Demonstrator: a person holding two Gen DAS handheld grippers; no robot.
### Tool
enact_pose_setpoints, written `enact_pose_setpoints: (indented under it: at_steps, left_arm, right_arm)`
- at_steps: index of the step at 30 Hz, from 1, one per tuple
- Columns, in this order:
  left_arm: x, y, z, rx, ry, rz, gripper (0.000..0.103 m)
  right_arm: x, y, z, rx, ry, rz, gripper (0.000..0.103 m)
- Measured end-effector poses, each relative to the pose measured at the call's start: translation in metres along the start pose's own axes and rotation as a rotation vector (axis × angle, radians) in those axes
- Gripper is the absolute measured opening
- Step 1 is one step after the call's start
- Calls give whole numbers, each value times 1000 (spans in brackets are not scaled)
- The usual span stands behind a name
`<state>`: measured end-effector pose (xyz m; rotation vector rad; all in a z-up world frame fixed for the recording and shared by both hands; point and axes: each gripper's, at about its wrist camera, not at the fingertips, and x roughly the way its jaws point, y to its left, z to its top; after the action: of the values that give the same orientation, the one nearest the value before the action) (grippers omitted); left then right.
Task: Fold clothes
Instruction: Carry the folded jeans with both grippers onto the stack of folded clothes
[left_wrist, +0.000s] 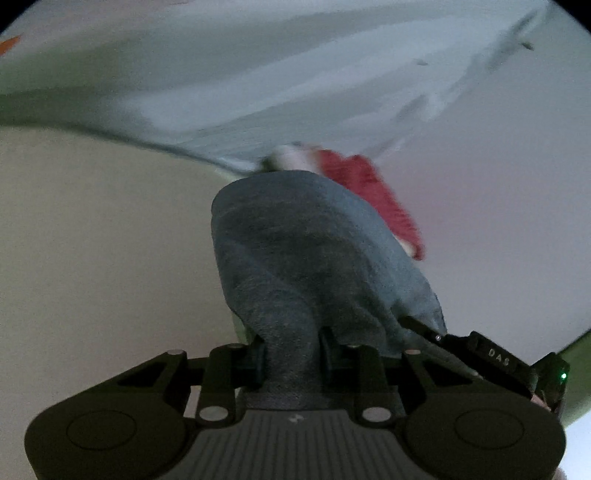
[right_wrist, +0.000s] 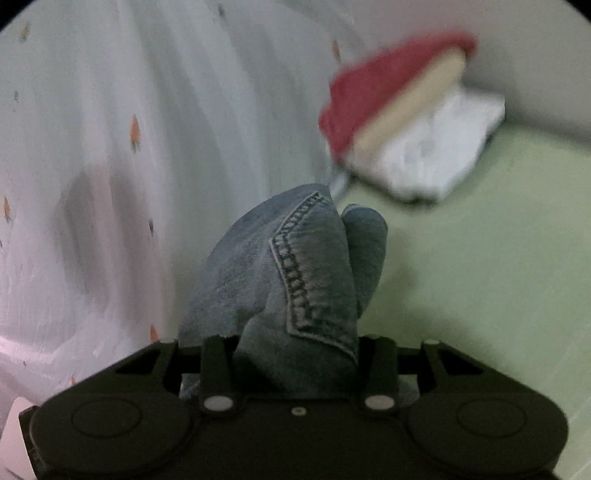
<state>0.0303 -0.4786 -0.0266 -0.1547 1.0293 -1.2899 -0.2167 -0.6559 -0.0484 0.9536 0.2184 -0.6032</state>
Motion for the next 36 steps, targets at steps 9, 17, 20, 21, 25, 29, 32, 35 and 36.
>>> enact_pose_setpoints:
  at_steps: [9,17,20,21,25,29,32,35,36]
  left_arm:
    - [119,-115,87,121,-188,-146,29]
    - [272,-150,150,206,-110,188,54]
    - [315,-137,153,220,-17,253,60]
    - [320,-134,153,223,-25,240,73]
    - [322,-133,148,252,-41,253,82]
    - [302,-123,136,287,-71,271,84]
    - [285,-117,133,295,-103,288,89]
    - [254,-121,116,323,-137,296,92]
    - [244,-124,109,341,-139,296,92]
  right_arm:
    - [-5,-14,203,-228,-202,26,42]
    - [90,-43,315,-496,-298,-382,79]
    - [105,-38,302,-587,-439,-478,83]
    - [109,-36,295,-605,-446,-445,85]
    - [154,-54,273,-587,-269,-387,85]
    - [172,-83,256,-447,-176,-384,87]
    - [151,-73,242,-458,-210,-374,100]
    - [118,-59,224,-467,-254,-346,103]
    - [106,-53,216,-465,-258,-335,103]
